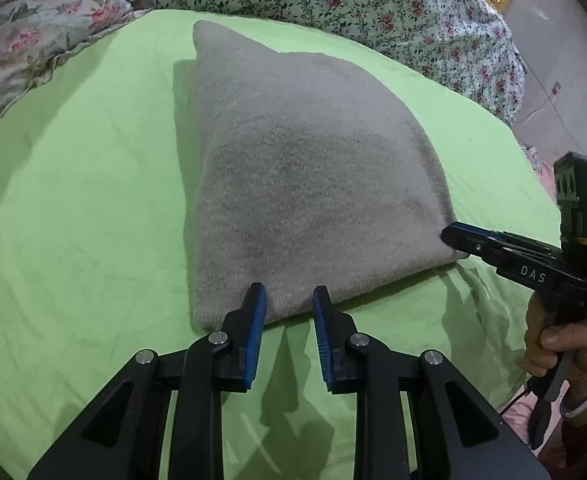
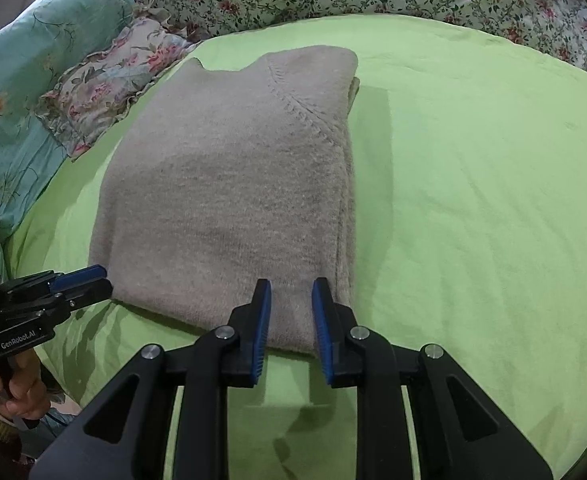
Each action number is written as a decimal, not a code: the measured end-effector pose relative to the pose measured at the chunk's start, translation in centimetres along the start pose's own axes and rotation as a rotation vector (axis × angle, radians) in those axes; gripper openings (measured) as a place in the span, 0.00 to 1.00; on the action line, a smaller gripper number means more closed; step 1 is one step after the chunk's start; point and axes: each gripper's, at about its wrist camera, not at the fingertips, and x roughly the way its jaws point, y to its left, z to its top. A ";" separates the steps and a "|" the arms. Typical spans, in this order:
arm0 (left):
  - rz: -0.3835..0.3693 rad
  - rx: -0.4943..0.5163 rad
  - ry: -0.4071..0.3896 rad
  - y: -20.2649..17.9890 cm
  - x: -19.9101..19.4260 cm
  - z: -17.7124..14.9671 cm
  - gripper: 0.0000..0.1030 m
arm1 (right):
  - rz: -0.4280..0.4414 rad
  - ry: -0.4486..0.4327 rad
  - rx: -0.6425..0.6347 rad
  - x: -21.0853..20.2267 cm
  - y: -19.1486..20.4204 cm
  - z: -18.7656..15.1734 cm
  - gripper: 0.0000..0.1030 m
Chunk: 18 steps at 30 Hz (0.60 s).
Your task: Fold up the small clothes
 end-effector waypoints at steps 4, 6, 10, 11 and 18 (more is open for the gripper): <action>0.012 -0.028 0.019 0.5 -1.2 -0.6 0.29 | -0.016 0.008 0.033 -1.1 -0.7 -0.6 0.23; 0.062 -0.022 0.003 0.4 -2.6 -1.2 0.43 | -0.054 0.018 0.052 -1.9 -1.1 -1.0 0.25; 0.106 -0.019 -0.032 0.5 -4.9 -2.3 0.60 | -0.029 0.022 0.110 -3.9 -2.0 -2.6 0.25; 0.115 -0.023 -0.032 0.6 -5.5 -2.7 0.65 | -0.028 0.019 0.114 -4.4 -2.0 -3.1 0.25; 0.157 -0.041 -0.009 0.5 -6.5 -4.3 0.80 | -0.001 0.021 0.115 -6.9 -1.0 -5.6 0.39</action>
